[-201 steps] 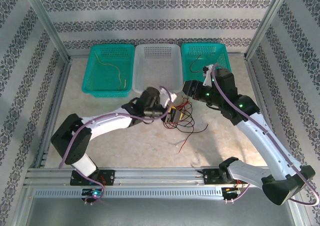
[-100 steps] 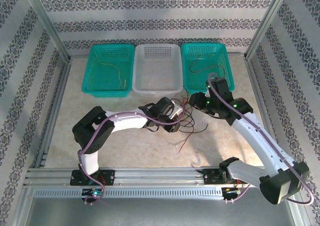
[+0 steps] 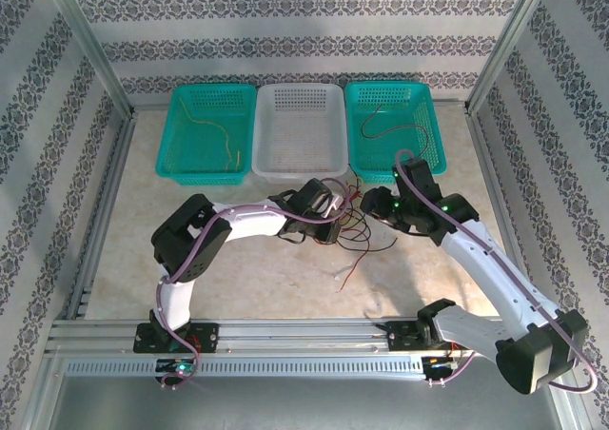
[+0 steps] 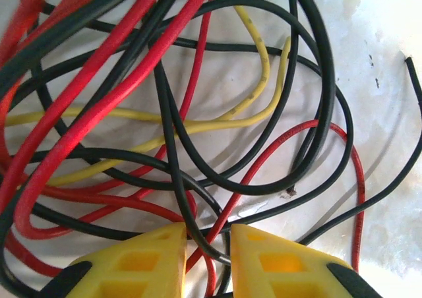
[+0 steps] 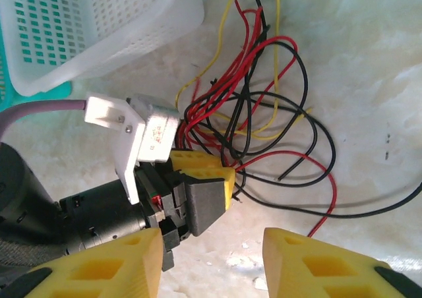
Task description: Untangle the cables
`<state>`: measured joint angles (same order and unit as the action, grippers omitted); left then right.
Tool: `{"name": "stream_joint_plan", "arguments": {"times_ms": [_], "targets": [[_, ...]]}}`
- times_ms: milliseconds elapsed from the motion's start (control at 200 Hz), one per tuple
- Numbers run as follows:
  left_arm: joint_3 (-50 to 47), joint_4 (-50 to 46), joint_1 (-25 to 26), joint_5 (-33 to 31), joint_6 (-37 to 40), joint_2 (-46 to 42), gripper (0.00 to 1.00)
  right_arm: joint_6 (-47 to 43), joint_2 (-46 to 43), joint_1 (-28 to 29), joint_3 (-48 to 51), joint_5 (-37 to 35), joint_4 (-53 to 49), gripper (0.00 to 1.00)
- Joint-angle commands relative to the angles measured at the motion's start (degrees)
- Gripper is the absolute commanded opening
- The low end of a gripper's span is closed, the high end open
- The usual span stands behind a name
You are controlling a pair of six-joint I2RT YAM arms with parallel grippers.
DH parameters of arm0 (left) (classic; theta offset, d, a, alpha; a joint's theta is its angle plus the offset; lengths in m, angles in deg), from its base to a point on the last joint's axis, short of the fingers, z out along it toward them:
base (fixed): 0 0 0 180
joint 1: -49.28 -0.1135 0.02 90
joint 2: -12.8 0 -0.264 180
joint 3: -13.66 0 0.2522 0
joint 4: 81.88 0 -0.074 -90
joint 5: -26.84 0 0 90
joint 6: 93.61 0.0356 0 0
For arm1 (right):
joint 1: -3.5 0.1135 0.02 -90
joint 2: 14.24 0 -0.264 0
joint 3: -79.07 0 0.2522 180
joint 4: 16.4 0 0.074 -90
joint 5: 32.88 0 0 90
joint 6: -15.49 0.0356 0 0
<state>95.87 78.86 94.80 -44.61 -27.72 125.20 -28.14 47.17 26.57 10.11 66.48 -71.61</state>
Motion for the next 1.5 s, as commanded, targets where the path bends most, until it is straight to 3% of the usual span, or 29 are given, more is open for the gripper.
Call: {"name": "stream_joint_plan", "arguments": {"times_ms": [0,105,255,355,530,575,630,650,1019,1134,1194,1309,1494], "targets": [[-2.23,0.26,-0.25,-1.83,-0.99,-4.43,0.24,0.64,4.02,-0.14,1.98,2.89,2.8,0.44],[-2.99,-1.91,-0.52,-1.93,-0.22,-4.77,0.14,0.03,11.39,0.12,2.01,4.16,8.82,0.39],[-6.07,-0.58,-0.78,-1.2,-1.2,-7.28,0.1,-3.12,23.33,0.66,-2.22,3.64,12.17,0.35],[-7.68,0.32,-0.87,-1.12,-1.87,-9.19,0.18,-4.78,28.71,0.06,-3.82,1.05,12.49,0.36],[-8.86,1.82,-1.35,-1.74,-3.39,-9.55,0.39,-7.3,35.1,-0.33,-4.9,3.17,16.51,0.33],[-8.68,2.19,-1.52,-2.1,-3.79,-9.19,0.42,-8.22,36.51,-0.14,-5.62,2.78,16.34,0.25],[-8.41,2.89,-1.9,-2.18,-4.65,-8.57,0.43,-8.73,37.74,-0.22,-6.72,2.99,14.8,0.04],[-8.23,3.21,-2.07,-2.27,-5.1,-8.27,0.44,-8.88,37.7,-0.06,-7.14,3.13,14.03,0.0],[-6.7,8.43,-3.59,-3.52,-11.02,-5.44,0.55,-7.8,12.57,8.48,-13.67,9.52,4.64,0.0],[-7.24,6.21,-4.19,-5.61,-12.36,-4.99,0.43,-8.04,8.75,9.6,-19.19,11.17,2.96,0.0],[-9.02,6.39,-5.09,-5.93,-13.7,-5.39,0.21,-8.07,7.5,9.81,-21.35,11.38,3.04,0.0],[-12.54,5.44,-7.44,-5.45,-15.55,-6.83,0.0,-8.1,5.76,9.8,-24.62,10.76,4.18,0.0],[-18.12,1.63,-8.42,-7.75,-11.19,-13.07,0.0,-8.43,7.01,8.18,-32.29,10.51,6.18,0.0]]}}
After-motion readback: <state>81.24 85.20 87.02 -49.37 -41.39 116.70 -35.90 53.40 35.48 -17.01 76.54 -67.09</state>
